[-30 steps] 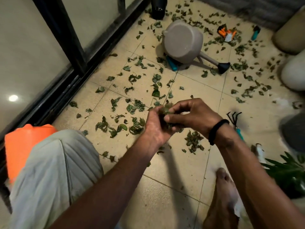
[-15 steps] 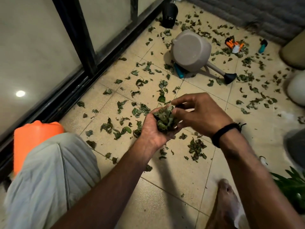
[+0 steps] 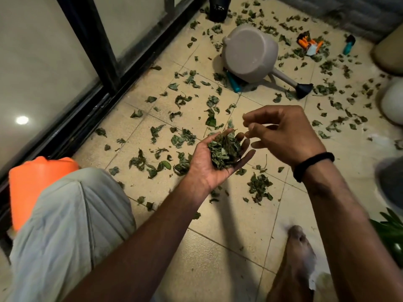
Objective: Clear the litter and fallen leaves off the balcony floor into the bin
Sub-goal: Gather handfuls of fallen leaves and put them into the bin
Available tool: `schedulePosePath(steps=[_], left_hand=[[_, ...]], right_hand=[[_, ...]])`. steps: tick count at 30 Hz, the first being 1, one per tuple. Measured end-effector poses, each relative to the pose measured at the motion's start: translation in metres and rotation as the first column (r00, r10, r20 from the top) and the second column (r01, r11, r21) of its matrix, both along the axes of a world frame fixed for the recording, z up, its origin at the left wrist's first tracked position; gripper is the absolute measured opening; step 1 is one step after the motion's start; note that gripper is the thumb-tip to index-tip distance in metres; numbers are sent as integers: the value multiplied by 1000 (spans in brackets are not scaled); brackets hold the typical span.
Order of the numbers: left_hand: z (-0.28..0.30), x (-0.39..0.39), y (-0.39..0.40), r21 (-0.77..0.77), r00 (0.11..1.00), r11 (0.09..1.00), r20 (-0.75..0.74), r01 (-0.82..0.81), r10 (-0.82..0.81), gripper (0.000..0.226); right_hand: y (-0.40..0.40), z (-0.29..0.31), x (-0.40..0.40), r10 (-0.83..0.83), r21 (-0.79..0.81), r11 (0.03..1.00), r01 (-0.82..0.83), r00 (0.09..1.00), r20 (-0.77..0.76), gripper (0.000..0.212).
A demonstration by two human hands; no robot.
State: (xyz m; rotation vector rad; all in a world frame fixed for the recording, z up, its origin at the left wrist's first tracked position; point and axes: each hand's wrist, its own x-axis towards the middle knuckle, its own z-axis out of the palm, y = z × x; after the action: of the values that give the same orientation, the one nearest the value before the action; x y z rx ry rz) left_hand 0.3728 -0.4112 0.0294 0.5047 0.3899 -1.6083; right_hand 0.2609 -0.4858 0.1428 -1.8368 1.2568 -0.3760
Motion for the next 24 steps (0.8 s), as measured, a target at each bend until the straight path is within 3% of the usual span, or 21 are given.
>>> schedulePosePath(steps=[2,5,7,10,13,14,16,19,22,24], left_hand=[[-7,-1,-1,-26,1000,1000,-23,10,-11,28],[-15,-1,0,-42,999,999,-29,21,-22,27],[-18,3,6,-50,999,999,-40,11,-13,27],[-22,7,19,-47,999,999,-24,26,-27,26],[-30,9,32,-41,998,997,-22,63,-64,31],[-32,10,33,-45,997,996,-23,74,-75,32],[-36,12,35,-42,996,996,-43,76,-78,32],[-36,13,32,-54,997,996,-41,67,-69,33],[-33,11,29,-40,998,998,-42,49,-51,32],[-31,10,25,-35,998,999,-42,41,-42,33]], right_hand=[[-16,-21,-14,-131,2,991,131,991,38,19],[-41,-86,-43,-268,111,954,278,959,-94,18],[-52,-133,-60,-248,189,935,300,934,-257,50],[-64,-196,-86,78,166,986,23,811,-579,110],[-67,-244,-101,383,236,915,-327,522,-763,137],[-67,-258,-106,423,261,889,-375,459,-781,136],[-63,-278,-112,427,256,884,-392,450,-784,128],[-50,-289,-119,314,132,931,-339,564,-764,105],[-29,-293,-128,209,-79,933,-350,709,-673,53],[-10,-292,-132,140,-127,949,-289,744,-653,33]])
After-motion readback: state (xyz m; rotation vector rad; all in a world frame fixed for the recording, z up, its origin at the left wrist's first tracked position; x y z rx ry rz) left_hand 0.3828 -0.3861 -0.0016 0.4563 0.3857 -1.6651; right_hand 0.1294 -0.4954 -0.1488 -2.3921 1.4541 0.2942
